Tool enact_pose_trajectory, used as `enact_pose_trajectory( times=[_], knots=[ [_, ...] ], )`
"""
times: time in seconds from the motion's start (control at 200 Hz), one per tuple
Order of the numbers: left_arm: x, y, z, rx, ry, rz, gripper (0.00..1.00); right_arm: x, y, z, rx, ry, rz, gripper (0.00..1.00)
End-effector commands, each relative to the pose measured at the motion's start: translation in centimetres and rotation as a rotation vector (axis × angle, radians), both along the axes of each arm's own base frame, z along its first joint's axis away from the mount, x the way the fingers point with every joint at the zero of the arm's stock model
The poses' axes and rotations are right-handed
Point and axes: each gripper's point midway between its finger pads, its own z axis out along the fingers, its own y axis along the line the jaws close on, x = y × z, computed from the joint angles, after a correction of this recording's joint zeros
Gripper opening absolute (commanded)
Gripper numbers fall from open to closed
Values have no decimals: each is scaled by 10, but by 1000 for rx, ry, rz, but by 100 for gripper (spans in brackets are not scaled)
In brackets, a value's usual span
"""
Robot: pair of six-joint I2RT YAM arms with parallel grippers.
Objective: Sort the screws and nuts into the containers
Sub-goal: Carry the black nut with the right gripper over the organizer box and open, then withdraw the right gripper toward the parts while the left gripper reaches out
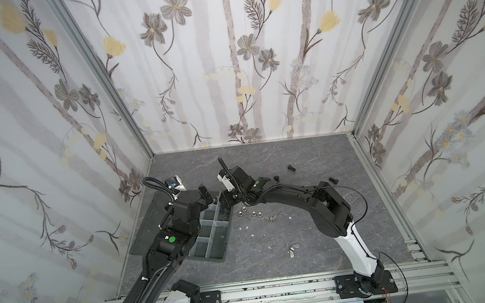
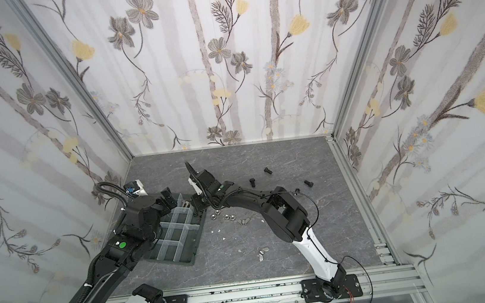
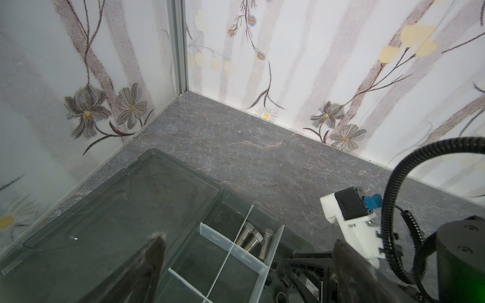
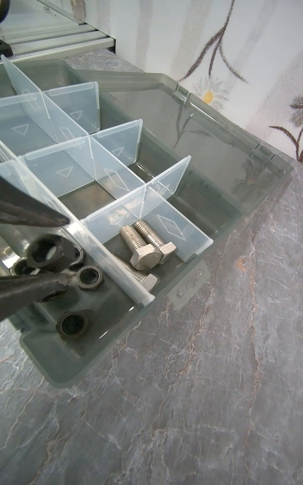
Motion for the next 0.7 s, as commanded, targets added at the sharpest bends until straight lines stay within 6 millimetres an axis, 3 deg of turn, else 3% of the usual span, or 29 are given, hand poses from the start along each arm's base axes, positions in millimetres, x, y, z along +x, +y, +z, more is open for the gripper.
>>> enact_pose_trajectory(
  times=[0.0, 0.225, 0.355, 0.614, 0.629, 0.694],
  knots=[
    [1, -13, 7, -15, -32, -80, 100, 3, 0, 3, -3, -12, -10, 37],
    [-9, -47, 16, -16, -78, -322, 100, 4, -4, 16, 7, -32, -19, 45],
    [-11, -60, 14, -4, -59, -405, 100, 7, -18, 28, 13, -51, -44, 45],
    [-7, -82, -4, -22, 13, -507, 100, 13, -69, 40, -2, -70, -136, 46],
    [-7, -83, -5, -23, 19, -511, 100, 24, -81, 41, -3, -71, -168, 46],
    [-4, -86, -12, -24, 51, -522, 100, 28, -101, 42, -10, -71, -205, 45]
  ],
)
